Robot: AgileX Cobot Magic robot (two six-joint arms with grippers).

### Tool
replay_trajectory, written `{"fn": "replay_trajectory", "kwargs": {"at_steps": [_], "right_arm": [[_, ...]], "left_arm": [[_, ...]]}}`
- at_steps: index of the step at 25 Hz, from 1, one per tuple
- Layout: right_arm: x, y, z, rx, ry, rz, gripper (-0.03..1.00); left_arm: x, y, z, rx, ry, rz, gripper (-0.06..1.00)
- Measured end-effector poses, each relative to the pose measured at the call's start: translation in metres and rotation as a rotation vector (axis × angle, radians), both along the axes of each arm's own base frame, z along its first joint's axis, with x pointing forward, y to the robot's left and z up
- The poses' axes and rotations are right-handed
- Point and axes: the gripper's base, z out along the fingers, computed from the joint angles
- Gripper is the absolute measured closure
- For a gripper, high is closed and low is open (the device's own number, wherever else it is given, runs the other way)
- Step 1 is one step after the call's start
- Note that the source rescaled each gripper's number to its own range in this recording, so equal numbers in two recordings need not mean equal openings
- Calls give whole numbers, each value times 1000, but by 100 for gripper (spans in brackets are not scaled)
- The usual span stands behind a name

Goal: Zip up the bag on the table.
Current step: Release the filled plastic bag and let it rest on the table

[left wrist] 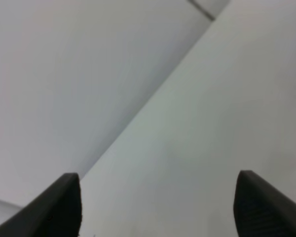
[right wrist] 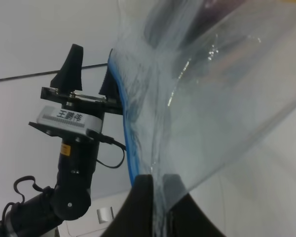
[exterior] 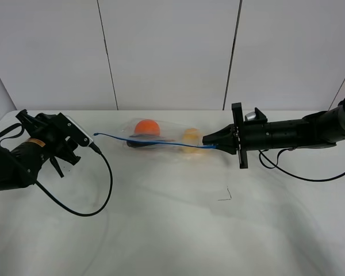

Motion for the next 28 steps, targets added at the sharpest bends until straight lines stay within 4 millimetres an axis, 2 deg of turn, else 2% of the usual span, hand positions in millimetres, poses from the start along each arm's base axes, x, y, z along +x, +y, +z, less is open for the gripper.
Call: {"fn": "replay_trajectory", "kwargs": {"at_steps": [5, 11, 13, 20, 24, 28], "right_arm": [[0, 0, 0, 1, 4, -1, 97], [0, 0, 0, 2, 11, -3, 97], [0, 0, 0, 3, 11, -3, 97], [0, 0, 0, 3, 14, -4, 97], [0, 0, 0, 3, 14, -4, 97], [0, 0, 0, 5, 14, -6, 97]], "left_arm": [[0, 0, 3, -168, -35, 32, 17], [0, 8, 1, -594, -60, 190, 17], [-1, 10, -2, -683, -43, 245, 17], [-6, 5, -10, -723, 163, 262, 17], [3, 12, 3, -732, 304, 302, 17], [18, 17, 16, -727, 576, 346, 17]]}}
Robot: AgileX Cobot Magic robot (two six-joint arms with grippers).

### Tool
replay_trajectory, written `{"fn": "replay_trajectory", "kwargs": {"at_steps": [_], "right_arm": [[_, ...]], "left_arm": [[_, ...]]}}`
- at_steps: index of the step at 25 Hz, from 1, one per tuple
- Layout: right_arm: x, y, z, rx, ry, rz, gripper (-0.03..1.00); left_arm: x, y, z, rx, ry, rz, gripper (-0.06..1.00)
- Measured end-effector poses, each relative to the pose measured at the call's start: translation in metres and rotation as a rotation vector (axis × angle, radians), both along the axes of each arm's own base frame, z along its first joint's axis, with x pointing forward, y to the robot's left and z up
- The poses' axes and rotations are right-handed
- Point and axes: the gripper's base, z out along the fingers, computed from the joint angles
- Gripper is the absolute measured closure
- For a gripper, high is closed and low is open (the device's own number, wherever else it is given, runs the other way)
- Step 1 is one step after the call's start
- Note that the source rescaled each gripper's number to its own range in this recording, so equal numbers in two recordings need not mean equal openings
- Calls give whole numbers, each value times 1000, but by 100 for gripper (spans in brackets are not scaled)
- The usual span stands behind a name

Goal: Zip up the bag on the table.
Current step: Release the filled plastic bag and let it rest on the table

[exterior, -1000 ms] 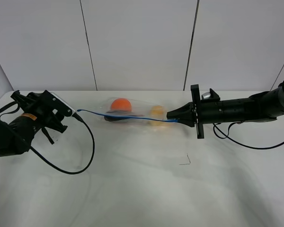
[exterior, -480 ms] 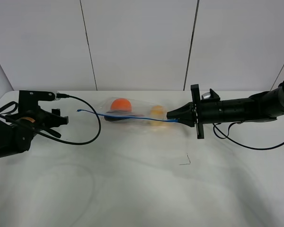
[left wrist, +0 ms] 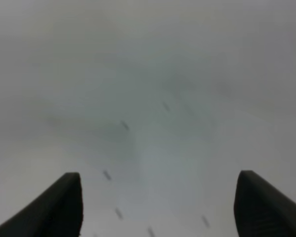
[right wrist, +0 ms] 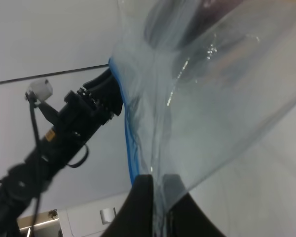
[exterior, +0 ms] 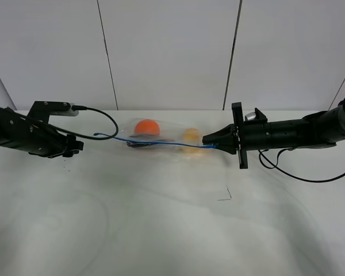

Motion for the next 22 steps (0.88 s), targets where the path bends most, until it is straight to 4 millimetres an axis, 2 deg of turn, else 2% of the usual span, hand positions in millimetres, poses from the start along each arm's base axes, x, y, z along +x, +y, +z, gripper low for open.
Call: {"fn": "replay_trajectory", "kwargs": {"at_steps": [2, 8, 14, 18, 22], "right_arm": [[0, 0, 0, 0, 0, -1, 97], [0, 0, 0, 0, 0, -1, 97], [0, 0, 0, 3, 0, -4, 97], [0, 0, 0, 3, 0, -4, 97], [0, 0, 0, 3, 0, -4, 97]], "left_arm": [[3, -2, 7, -32, 132, -32, 17], [17, -9, 36, -88, 287, -91, 16], [20, -10, 60, -129, 420, -45, -2], [18, -8, 78, -120, 540, -12, -4], [6, -5, 89, -78, 679, 3, -4]]}}
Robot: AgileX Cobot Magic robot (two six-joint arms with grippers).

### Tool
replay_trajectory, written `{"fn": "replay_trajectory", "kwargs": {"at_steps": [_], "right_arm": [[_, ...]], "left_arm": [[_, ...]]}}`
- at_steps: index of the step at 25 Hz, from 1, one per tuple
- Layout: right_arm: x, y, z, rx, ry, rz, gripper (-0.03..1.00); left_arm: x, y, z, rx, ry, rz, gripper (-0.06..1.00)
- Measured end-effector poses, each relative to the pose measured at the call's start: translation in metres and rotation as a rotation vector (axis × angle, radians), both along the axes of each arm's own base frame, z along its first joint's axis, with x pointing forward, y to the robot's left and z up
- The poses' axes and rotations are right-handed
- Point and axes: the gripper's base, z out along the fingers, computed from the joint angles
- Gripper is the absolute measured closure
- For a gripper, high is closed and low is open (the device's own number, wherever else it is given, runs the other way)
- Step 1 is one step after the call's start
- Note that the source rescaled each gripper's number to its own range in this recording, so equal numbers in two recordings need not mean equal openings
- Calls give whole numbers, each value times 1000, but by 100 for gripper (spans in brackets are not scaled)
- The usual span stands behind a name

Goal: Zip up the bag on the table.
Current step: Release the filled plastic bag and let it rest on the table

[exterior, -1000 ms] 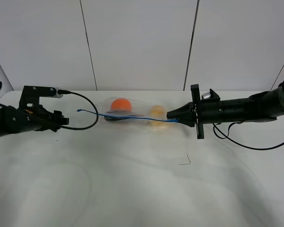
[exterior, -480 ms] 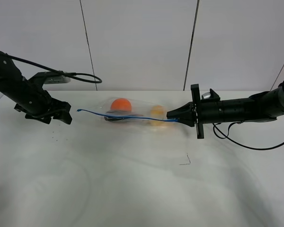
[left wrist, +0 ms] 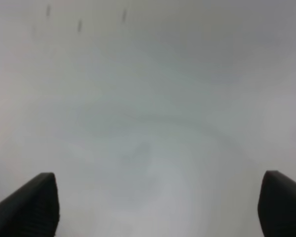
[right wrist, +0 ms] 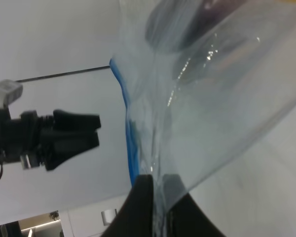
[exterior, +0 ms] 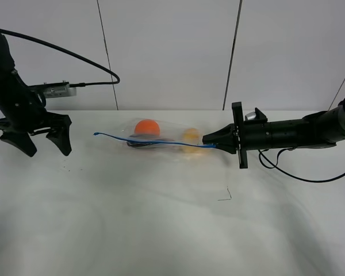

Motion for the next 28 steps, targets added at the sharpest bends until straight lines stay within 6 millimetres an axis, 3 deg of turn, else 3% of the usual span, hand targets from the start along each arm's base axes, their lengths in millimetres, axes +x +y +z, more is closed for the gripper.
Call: {"fn": "replay_trajectory", "kwargs": {"at_steps": [7, 15, 19, 28], "right_arm": [[0, 0, 0, 1, 0, 0, 97], [0, 0, 0, 1, 0, 0, 97], [0, 0, 0, 1, 0, 0, 97], [0, 0, 0, 1, 0, 0, 97]], "left_arm": [[-25, 12, 28, 114, -18, 74, -4], [-113, 16, 60, 127, -108, 93, -4], [-162, 15, 54, 105, -125, 100, -4], [-249, 15, 11, 68, -215, 109, -4]]}}
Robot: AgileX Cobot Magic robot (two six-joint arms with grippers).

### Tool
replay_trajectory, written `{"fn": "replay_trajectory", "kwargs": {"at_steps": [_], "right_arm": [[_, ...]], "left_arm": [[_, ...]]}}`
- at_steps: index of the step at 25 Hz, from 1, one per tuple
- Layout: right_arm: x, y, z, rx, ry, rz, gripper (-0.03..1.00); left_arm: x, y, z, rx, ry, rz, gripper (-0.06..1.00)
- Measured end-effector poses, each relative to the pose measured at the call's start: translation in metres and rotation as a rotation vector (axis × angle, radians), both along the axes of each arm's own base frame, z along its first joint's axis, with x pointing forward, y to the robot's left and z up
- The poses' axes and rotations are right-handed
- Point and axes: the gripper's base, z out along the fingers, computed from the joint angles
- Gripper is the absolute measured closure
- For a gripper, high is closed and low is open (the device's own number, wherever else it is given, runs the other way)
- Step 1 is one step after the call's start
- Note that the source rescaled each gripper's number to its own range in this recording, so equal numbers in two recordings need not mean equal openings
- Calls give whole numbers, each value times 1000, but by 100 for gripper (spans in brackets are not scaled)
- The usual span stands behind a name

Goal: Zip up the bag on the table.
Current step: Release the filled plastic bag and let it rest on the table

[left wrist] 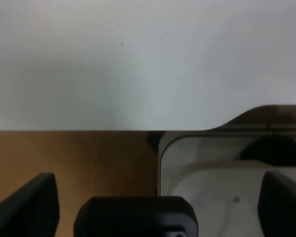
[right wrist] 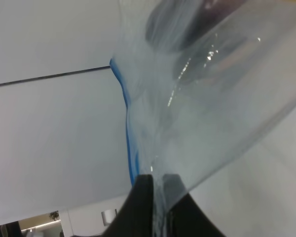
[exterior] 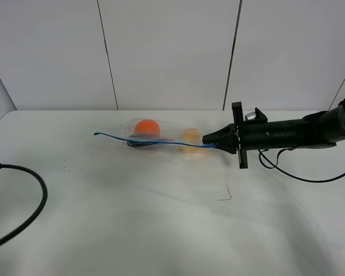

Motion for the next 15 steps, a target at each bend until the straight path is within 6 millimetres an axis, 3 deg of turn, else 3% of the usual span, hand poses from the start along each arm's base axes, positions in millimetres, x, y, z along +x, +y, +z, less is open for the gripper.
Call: {"fn": "replay_trajectory", "kwargs": {"at_steps": [15], "right_arm": [[0, 0, 0, 0, 0, 0, 97]], "left_arm": [[-74, 1, 32, -17, -561, -22, -4]]}}
